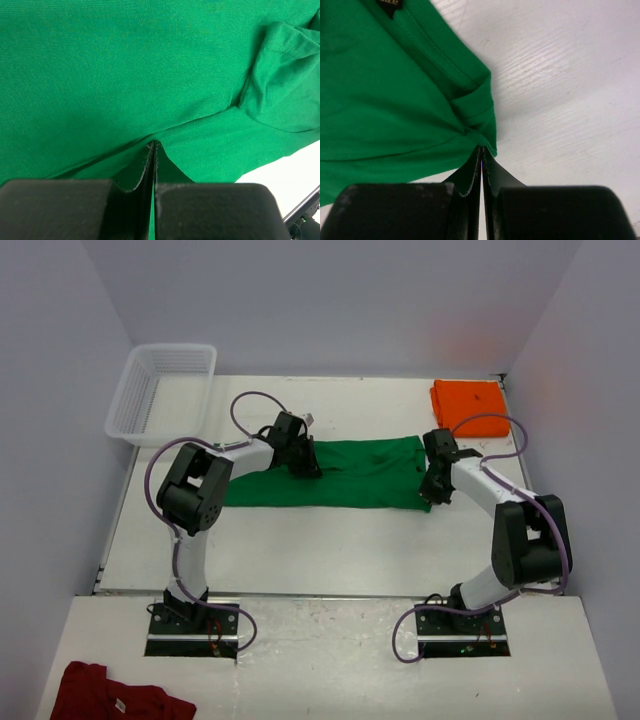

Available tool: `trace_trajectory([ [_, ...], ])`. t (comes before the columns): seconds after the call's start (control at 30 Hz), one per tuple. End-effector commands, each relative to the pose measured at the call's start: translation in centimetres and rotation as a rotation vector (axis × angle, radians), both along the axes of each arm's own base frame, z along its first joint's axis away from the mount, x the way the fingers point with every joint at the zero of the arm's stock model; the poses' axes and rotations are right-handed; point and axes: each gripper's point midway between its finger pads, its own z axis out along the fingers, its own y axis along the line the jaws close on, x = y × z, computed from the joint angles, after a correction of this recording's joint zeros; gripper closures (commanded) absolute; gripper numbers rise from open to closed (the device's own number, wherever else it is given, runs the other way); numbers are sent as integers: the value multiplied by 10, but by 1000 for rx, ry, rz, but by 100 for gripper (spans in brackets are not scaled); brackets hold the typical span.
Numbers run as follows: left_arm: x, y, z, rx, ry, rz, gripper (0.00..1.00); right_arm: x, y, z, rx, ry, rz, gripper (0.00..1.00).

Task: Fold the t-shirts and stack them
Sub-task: Fold the other side of the tshirt into a rectangle

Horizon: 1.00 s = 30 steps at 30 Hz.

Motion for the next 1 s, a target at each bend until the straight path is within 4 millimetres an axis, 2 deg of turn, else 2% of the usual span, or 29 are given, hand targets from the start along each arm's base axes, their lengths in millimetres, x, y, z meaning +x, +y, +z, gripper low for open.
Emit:
trace_trajectory([
  [0.0,-4,26,-23,104,29,25,100,6,-21,10,-88,-22,-56,100],
  [0.07,-4,26,-24,104,32,26,100,4,-37,16,-175,-6,-94,100],
  [0.17,-4,26,-26,103,36,24,100,1,-48,21,-234,20,-113,100],
  [0.43,-5,25,-27,104,42,19,100,-3,-36,0,-174,74,-62,100],
  [0.47,-5,24,-26,98,41,17,100,-2,-36,2,-172,58,-65,100],
  [0.53,-5,21,-24,81,42,8,100,4,-35,10,-166,8,-64,100],
  [0.73,0,11,-1,54,-27,-22,100,27,-30,66,-127,-197,-46,100],
  [0.83,4,8,22,68,-104,-17,100,42,-13,88,-55,-285,27,100],
  [0.87,7,8,39,73,-151,-6,100,47,-2,95,-9,-306,64,100],
  [0.97,11,9,65,75,-217,19,100,55,14,100,34,-338,118,100],
])
